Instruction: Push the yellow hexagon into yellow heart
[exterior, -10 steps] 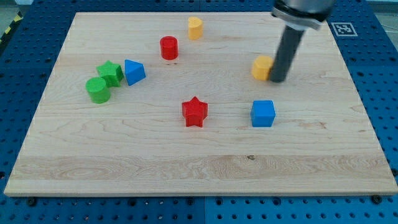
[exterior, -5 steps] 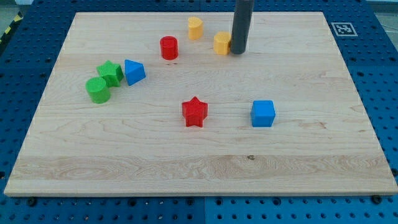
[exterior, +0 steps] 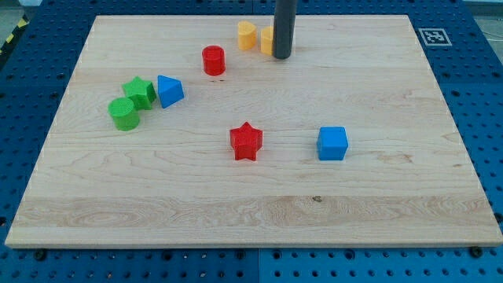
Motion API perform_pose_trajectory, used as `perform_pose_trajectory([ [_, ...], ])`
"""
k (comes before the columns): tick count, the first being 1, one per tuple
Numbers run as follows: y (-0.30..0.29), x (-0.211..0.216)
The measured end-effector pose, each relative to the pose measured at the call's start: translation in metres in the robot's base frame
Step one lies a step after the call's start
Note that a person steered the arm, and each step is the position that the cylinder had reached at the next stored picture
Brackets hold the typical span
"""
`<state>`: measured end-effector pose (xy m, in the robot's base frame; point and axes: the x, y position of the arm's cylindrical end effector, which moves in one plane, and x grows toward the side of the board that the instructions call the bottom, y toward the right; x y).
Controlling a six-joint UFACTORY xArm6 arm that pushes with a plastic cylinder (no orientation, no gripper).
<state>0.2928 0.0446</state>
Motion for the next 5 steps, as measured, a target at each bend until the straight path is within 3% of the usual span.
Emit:
perform_pose_trajectory([
  [3, 0.036, -0.014],
  [5, -0.015, -0.024],
])
